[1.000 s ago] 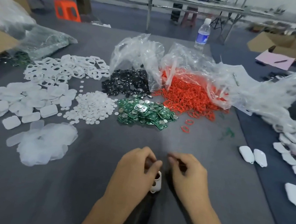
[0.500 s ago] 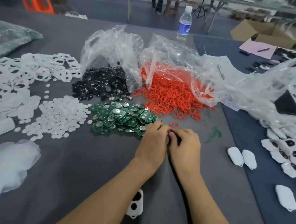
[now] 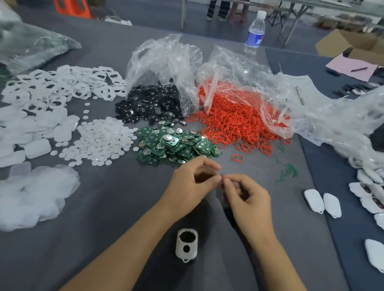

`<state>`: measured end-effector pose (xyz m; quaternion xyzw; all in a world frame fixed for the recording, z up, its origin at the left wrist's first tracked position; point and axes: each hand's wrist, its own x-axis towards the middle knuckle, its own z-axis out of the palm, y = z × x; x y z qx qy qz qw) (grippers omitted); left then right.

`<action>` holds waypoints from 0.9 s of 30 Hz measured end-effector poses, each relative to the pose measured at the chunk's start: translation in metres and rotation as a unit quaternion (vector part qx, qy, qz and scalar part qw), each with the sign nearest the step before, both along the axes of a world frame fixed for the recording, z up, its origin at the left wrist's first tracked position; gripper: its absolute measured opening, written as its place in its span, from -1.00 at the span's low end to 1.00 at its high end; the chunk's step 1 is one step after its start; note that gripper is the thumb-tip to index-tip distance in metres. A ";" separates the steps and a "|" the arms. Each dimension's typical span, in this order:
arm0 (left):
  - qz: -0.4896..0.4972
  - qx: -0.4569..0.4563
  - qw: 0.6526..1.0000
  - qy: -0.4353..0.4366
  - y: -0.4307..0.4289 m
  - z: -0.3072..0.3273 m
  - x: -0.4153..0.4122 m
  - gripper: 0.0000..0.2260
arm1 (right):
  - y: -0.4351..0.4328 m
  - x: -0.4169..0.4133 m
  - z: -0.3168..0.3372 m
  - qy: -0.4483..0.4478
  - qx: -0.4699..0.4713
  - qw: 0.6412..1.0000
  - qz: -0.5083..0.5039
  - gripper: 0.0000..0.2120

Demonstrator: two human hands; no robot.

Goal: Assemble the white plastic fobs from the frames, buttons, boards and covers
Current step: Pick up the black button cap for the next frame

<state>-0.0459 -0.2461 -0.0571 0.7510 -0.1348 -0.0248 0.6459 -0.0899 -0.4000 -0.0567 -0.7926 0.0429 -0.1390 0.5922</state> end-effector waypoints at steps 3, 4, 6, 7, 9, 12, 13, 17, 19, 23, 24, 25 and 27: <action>0.004 -0.010 1.000 -0.005 0.018 0.003 -0.027 -0.82 | 0.011 -0.022 0.004 0.003 0.061 0.997 0.051 -0.82; 0.008 -0.014 1.000 -0.004 0.024 0.004 -0.036 -0.81 | 0.015 -0.028 0.005 0.004 0.073 0.995 0.066 -0.81; 0.010 -0.028 1.000 0.004 0.037 0.003 -0.052 -0.80 | 0.025 -0.037 0.003 0.007 0.102 0.991 0.091 -0.77; 0.008 -0.030 1.000 0.004 0.044 0.001 -0.060 -0.79 | 0.030 -0.041 0.002 0.008 0.121 0.988 0.098 -0.76; 0.006 -0.013 1.000 -0.008 0.055 -0.003 -0.072 -0.79 | 0.040 -0.047 -0.001 0.012 0.157 0.983 0.097 -0.77; 0.034 0.003 0.999 -0.038 0.063 -0.010 -0.083 -0.81 | 0.049 -0.051 -0.007 0.021 0.153 0.983 0.103 -0.73; 0.047 0.001 0.998 -0.038 0.065 -0.012 -0.084 -0.81 | 0.052 -0.053 -0.008 0.024 0.152 0.982 0.112 -0.72; 0.054 -0.008 0.998 -0.025 0.067 -0.013 -0.086 -0.82 | 0.057 -0.057 -0.012 0.000 0.144 0.982 0.121 -0.67; 0.051 -0.009 0.998 -0.025 0.068 -0.013 -0.086 -0.81 | 0.058 -0.057 -0.012 -0.006 0.122 0.987 0.108 -0.68; 0.051 0.009 0.998 -0.029 0.069 -0.014 -0.086 -0.77 | 0.061 -0.057 -0.015 0.001 0.093 0.992 0.087 -0.64; 0.053 0.019 0.998 -0.031 0.068 -0.014 -0.086 -0.75 | 0.062 -0.058 -0.016 0.000 0.088 0.993 0.084 -0.63; 0.055 0.028 0.997 -0.034 0.067 -0.014 -0.087 -0.74 | 0.062 -0.059 -0.017 -0.002 0.082 0.993 0.080 -0.62; 0.060 0.040 0.996 -0.043 0.066 -0.015 -0.087 -0.74 | 0.063 -0.060 -0.018 -0.009 0.069 0.995 0.075 -0.61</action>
